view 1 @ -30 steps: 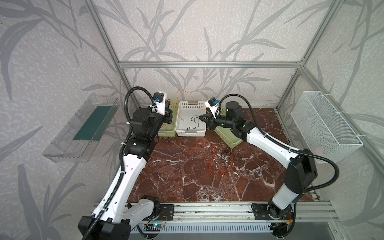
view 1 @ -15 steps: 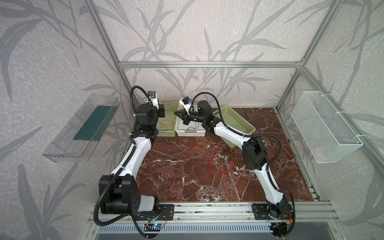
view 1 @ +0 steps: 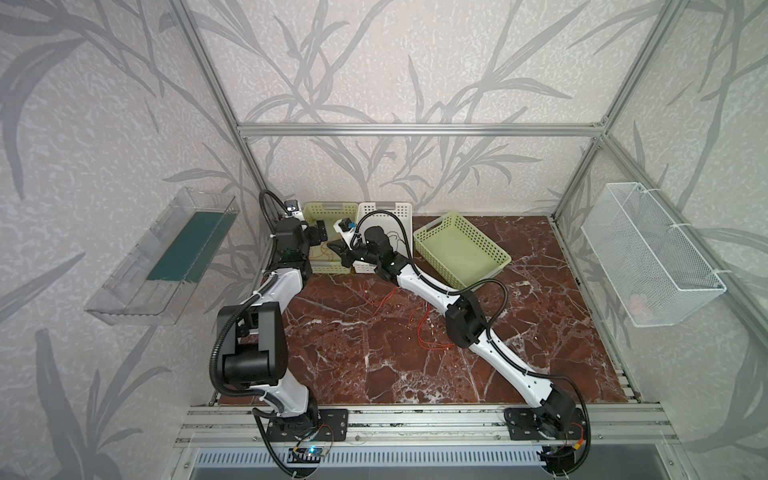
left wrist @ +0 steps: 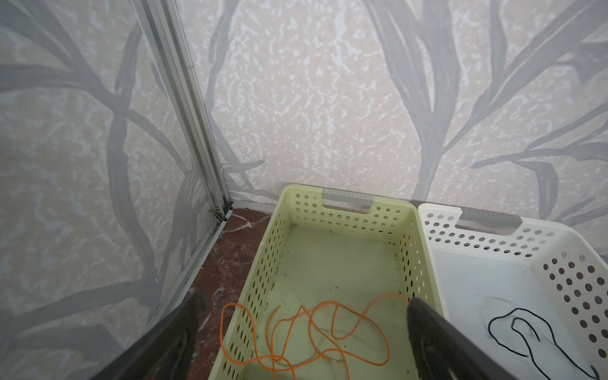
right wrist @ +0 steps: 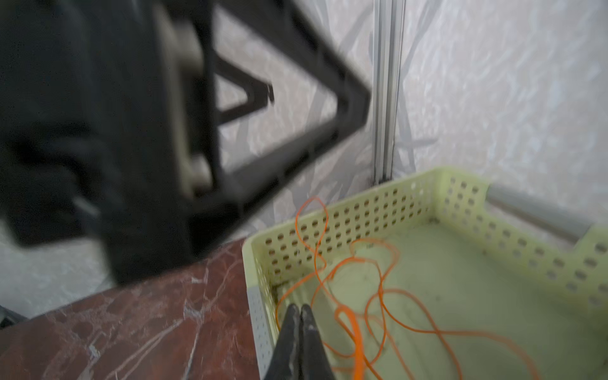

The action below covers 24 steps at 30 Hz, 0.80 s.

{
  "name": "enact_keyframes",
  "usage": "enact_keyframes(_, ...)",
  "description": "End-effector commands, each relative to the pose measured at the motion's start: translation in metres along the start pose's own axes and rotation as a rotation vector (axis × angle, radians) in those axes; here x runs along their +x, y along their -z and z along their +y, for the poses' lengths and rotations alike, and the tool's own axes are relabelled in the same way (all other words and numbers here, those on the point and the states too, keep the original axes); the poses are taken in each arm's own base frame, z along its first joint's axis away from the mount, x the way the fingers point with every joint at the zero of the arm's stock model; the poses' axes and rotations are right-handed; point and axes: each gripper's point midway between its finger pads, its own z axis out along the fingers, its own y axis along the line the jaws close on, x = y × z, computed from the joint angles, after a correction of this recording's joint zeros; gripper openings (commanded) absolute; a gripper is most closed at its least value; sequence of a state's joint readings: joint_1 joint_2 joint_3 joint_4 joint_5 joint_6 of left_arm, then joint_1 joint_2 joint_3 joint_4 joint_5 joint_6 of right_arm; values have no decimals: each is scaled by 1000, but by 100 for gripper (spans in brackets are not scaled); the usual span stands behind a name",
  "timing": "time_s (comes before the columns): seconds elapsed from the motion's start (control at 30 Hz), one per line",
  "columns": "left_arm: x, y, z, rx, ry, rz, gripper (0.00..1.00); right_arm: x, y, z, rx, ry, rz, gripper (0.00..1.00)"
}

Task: Untangle the cables

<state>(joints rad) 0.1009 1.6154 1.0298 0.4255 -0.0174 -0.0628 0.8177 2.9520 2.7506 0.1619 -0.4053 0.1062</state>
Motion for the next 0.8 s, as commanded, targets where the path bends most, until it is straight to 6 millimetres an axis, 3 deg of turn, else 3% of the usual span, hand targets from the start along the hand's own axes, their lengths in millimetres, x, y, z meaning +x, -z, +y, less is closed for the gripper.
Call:
enact_keyframes(0.0,-23,20,-5,35,83,-64,99,-25,6,-2,47,50,-1,1)
enact_keyframes(0.17,-17,44,-24,152,110,-43,99,-28,6,2,34,47,-4,2)
enact_keyframes(0.3,-7,59,-23,153,111,-6,99,-28,7,-2,61,30,7,7)
enact_keyframes(0.43,4,65,-19,132,122,35,99,-32,7,-7,99,26,-5,30)
enact_keyframes(0.57,13,69,-14,101,158,76,99,-43,11,-10,129,26,-2,66)
enact_keyframes(0.77,34,75,0,12,153,184,99,-83,27,10,80,44,15,88)
